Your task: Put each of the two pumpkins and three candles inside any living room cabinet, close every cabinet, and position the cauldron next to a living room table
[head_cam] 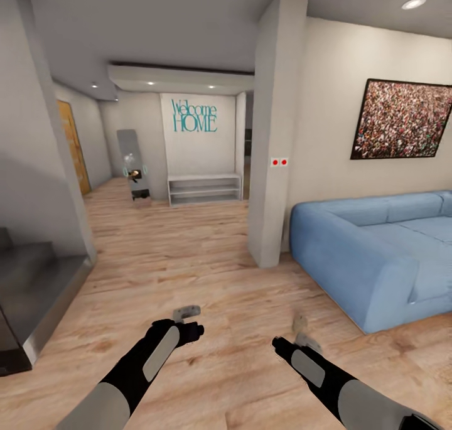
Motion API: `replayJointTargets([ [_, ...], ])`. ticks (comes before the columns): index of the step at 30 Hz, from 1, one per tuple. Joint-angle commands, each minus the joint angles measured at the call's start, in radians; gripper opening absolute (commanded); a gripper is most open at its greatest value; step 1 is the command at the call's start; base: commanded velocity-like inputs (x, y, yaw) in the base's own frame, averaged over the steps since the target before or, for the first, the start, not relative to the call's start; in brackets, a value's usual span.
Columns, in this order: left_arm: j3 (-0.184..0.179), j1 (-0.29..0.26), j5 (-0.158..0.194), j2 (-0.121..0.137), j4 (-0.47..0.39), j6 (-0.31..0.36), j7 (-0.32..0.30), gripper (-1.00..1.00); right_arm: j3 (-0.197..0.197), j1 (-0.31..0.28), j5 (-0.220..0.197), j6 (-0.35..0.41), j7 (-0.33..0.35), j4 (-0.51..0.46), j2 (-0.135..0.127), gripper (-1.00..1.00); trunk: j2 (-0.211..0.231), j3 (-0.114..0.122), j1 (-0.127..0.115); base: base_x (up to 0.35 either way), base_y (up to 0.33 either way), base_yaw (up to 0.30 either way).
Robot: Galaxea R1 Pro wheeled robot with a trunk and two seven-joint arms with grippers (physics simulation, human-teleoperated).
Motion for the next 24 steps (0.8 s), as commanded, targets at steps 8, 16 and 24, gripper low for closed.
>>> replayJointTargets([
  [8,-0.002,-0.001,0.010,0.001,-0.002,0.001,0.010,1.00,0.005,-0.001,-0.003,0.004,-0.007,-0.004,-0.001,1.00,-0.001,0.003,0.001,0.334,0.000,-0.150],
  [16,-0.002,-0.001,0.009,0.001,-0.003,0.001,0.010,1.00,0.004,-0.001,-0.003,0.005,-0.007,-0.006,-0.001,1.00,-0.001,0.003,0.001,0.334,0.000,-0.003],
  [24,-0.002,-0.001,0.010,0.001,-0.004,0.002,0.010,1.00,0.005,-0.001,-0.003,0.004,-0.006,-0.005,-0.001,1.00,-0.001,0.006,0.001,0.334,0.000,-0.061],
])
